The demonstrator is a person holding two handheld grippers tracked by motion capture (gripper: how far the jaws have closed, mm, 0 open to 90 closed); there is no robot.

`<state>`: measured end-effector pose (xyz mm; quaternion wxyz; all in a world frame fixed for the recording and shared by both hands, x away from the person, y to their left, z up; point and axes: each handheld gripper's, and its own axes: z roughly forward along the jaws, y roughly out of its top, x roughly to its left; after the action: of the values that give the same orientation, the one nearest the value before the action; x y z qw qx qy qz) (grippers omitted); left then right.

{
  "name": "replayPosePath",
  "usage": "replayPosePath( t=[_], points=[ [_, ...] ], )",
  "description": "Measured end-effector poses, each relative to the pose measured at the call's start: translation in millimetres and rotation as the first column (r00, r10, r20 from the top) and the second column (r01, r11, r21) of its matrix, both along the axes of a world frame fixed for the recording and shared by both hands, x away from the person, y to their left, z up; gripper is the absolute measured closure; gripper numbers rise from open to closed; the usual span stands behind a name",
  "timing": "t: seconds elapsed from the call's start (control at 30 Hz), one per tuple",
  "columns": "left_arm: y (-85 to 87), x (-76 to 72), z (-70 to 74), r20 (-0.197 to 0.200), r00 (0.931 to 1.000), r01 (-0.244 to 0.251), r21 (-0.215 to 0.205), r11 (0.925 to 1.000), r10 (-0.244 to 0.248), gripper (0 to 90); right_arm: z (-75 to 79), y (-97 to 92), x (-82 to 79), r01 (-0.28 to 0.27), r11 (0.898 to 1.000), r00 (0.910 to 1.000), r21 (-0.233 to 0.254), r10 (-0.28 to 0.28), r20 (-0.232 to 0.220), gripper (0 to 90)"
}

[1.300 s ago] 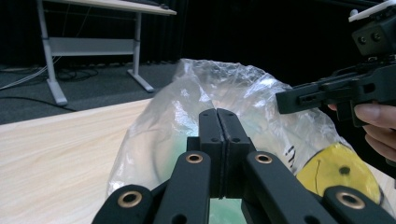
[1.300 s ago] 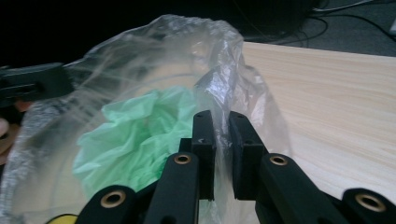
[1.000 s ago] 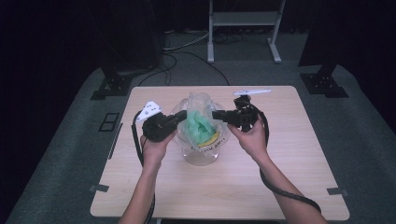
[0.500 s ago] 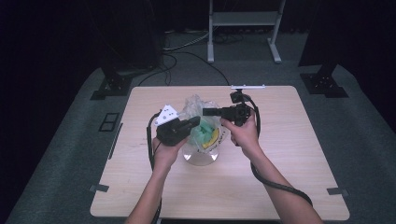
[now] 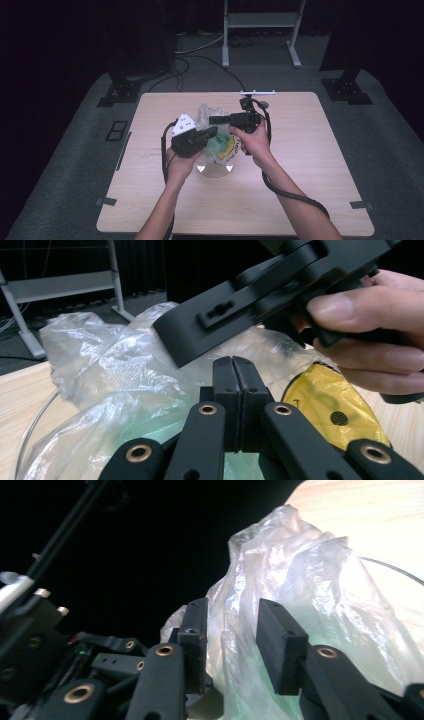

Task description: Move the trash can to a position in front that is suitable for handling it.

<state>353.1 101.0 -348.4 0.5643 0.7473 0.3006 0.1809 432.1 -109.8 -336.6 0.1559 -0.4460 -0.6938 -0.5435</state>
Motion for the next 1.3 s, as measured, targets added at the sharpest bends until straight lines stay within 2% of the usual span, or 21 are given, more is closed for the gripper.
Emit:
replayPosePath(
  t=[0.07,0.17,0.33,0.47,0.53,0.6,0.77,0.9,1.13,1.3],
  points=[
    [0.2,-0.3,-0.1,0.000,1.0000,0.000,0.005,1.0000,0.000,89.6,0.4,2.6,-0.2,0.005,1.000,1.0000,-0.025,-0.005,0.004,76.8],
    [1.5,-1.5,1.3,-0.003,1.0000,-0.003,0.004,1.0000,0.003,84.1,1.2,3.5,-1.0,0.021,0.998,0.9997,-0.053,-0.020,0.017,86.3],
    [7.6,-4.4,7.0,-0.007,0.9999,-0.009,-0.030,0.9995,0.009,72.7,-1.9,1.0,-1.7,0.043,0.997,0.9989,-0.070,-0.042,0.022,89.4],
    [17.7,-6.2,14.0,-0.009,0.9993,-0.036,-0.059,0.9976,0.035,64.2,-3.2,-2.9,-3.7,0.055,0.996,0.9981,-0.065,-0.053,0.030,90.0],
    [24.0,-6.2,16.3,-0.009,0.9982,-0.059,-0.080,0.9950,0.059,54.6,-4.1,-4.7,-4.8,0.053,0.996,0.9982,-0.067,-0.051,0.033,90.0],
    [31.4,-5.7,17.7,-0.008,0.9968,-0.080,-0.090,0.9927,0.080,48.9,-5.4,-7.4,-5.7,0.053,0.997,0.9982,-0.062,-0.051,0.032,90.0],
    [48.8,-6.0,17.5,-0.024,0.9904,-0.138,-0.134,0.9814,0.136,36.8,-8.4,-15.7,-7.2,0.059,0.997,0.9980,-0.048,-0.058,0.026,90.0],
    [60.9,-7.3,16.0,-0.031,0.9843,-0.176,-0.148,0.9732,0.174,31.5,-8.8,-21.3,-9.4,0.061,0.997,0.9978,-0.044,-0.060,0.028,90.0],
    [80.8,-12.8,8.0,-0.047,0.9741,-0.226,-0.167,0.9596,0.221,27.7,-9.1,-34.2,-12.8,0.075,0.997,0.9967,-0.025,-0.074,0.034,90.0],
    [90.2,-15.6,1.5,-0.055,0.9675,-0.252,-0.155,0.9551,0.247,27.2,-10.3,-43.8,-12.9,0.088,0.996,0.9958,-0.002,-0.088,0.023,90.0]
  ],
)
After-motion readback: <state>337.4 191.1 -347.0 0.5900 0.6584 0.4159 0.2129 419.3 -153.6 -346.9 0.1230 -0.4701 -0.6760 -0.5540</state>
